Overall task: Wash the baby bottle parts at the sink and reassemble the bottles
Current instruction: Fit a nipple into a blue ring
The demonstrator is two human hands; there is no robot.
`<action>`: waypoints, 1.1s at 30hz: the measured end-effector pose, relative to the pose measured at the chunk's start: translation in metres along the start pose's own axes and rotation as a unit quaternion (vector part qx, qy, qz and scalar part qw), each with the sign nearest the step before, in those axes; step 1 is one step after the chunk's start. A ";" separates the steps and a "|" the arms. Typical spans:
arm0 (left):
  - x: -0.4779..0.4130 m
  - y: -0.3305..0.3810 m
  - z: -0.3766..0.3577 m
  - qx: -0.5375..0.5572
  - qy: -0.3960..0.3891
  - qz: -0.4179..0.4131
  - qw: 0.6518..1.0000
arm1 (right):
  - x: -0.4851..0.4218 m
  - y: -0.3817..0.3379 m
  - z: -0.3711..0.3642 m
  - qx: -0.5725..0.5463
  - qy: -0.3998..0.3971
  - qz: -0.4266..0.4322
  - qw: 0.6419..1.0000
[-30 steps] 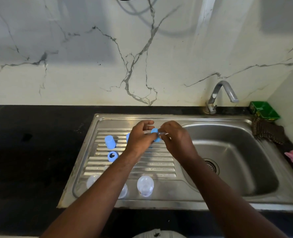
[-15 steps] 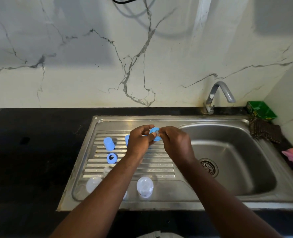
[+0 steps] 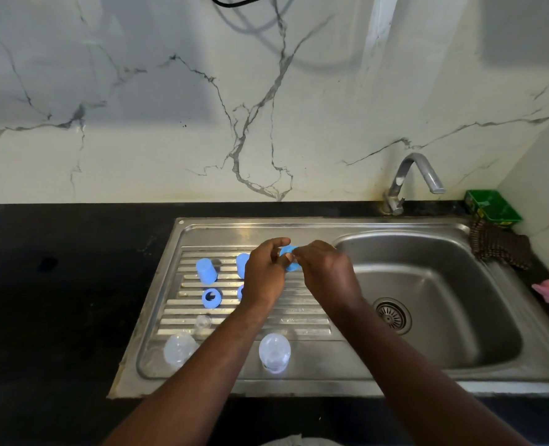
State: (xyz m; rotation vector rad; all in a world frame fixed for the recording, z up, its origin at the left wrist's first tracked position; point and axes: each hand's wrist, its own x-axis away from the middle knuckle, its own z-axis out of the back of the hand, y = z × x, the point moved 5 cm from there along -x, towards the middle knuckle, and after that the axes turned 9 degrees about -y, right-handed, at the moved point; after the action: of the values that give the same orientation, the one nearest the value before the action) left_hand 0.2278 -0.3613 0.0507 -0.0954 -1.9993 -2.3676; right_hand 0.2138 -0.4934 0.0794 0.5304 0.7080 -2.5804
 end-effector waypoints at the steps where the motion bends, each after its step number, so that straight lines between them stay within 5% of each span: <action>1: 0.000 0.001 0.001 -0.006 -0.005 -0.006 1.000 | -0.001 -0.001 0.002 -0.007 0.005 0.001 1.000; 7: -0.002 0.003 0.005 0.020 -0.055 0.013 0.998 | 0.000 0.012 0.010 -0.117 0.032 -0.074 0.990; 13: 0.007 0.007 0.003 0.010 -0.116 -0.060 0.991 | 0.003 0.016 0.010 -0.299 0.038 -0.192 0.934; 19: 0.006 0.015 0.005 0.088 -0.139 -0.040 0.986 | -0.004 0.008 0.025 -0.187 0.029 -0.049 0.981; 30: 0.007 0.025 0.001 0.105 -0.148 -0.051 0.982 | -0.005 -0.012 0.044 -0.062 0.081 0.097 0.990; 33: 0.006 0.024 0.002 0.089 -0.169 -0.043 0.981 | -0.012 -0.005 0.047 -0.122 0.070 0.063 0.988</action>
State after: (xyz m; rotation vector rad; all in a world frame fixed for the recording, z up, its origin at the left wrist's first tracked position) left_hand 0.2233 -0.3632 0.0747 -0.4417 -2.4010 -2.3377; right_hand 0.2096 -0.5124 0.1241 0.6581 0.9877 -2.3142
